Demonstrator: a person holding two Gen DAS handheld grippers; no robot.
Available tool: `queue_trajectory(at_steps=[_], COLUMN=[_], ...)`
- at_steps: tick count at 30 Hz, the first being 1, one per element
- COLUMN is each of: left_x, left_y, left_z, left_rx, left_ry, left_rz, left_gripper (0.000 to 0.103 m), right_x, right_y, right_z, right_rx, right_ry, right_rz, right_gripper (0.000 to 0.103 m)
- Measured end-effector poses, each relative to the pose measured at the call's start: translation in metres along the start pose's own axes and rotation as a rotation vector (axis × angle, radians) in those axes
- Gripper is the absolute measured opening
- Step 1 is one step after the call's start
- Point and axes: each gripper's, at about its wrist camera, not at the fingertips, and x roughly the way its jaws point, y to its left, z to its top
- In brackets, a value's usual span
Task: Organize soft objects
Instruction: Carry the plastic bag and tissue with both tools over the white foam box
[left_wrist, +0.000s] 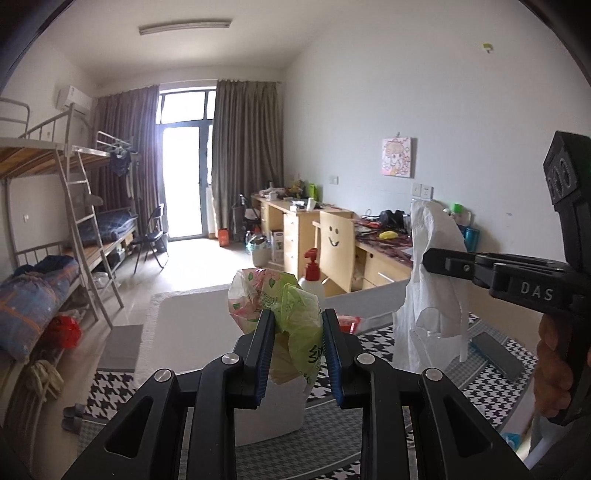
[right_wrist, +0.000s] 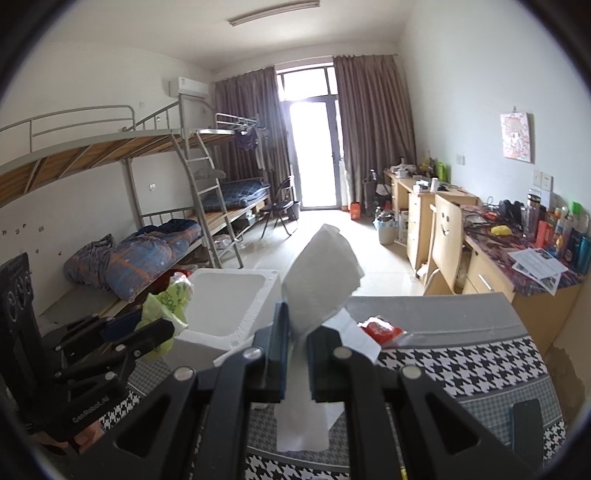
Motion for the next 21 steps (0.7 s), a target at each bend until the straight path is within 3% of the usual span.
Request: queue_trajectory(at_steps=[21], left_x=[-0.010], left_y=[0.032], left_z=[-0.002], left_rx=[-0.034], left_ry=[-0.009], left_rz=[0.130], left_gripper=[0.028], right_x=[0.023], right_y=[0.040], right_z=[0.039], right_rx=[-0.056], right_ry=[-0.015], right_rz=[0.072], right_gripper=[0.011])
